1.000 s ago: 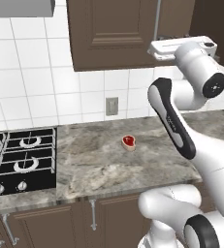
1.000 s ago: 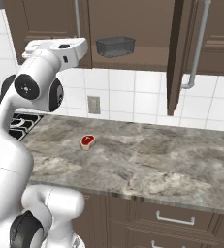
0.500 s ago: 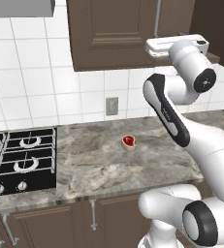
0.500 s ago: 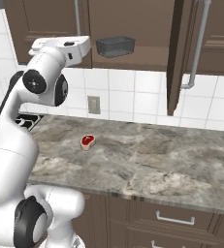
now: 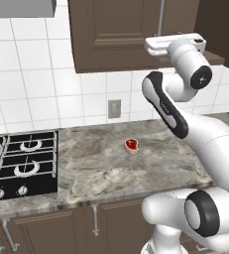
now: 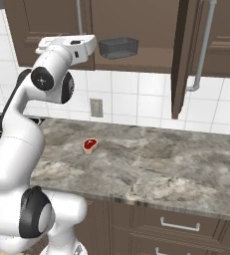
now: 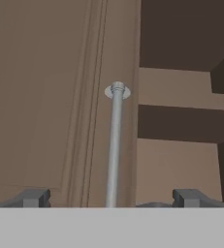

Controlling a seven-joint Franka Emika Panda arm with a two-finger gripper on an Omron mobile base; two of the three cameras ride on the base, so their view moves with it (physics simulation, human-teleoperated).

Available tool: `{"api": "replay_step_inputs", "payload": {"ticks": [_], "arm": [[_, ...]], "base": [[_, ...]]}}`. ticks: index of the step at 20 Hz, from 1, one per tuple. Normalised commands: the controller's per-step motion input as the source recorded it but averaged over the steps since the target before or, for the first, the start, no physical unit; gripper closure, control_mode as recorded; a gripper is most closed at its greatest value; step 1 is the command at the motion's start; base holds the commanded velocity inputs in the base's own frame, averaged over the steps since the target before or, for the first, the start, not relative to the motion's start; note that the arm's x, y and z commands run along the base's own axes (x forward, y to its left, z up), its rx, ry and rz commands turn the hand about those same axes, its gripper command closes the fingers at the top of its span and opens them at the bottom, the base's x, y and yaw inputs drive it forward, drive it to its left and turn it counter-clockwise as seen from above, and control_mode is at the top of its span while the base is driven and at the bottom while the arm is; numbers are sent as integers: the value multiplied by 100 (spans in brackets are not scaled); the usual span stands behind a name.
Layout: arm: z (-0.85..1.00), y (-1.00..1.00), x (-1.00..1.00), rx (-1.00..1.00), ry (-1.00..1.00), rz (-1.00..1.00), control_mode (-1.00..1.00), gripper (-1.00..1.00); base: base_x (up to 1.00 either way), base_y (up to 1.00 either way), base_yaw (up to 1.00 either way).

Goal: Retrieve the tupperware from the cabinet, then place the raw meat into the tupperware to avoid contamination.

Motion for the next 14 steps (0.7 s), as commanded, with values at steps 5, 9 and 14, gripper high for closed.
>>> {"api": "replay_step_inputs", "payload": {"ticks": [5, 9, 14], "arm": [[0, 0, 33, 0, 0, 0, -100, -100], [0, 0, 35, 0, 0, 0, -100, -100], [0, 0, 38, 0, 0, 0, -100, -100]], "base": [[0, 0, 0], [0, 0, 0], [0, 0, 0]]}}
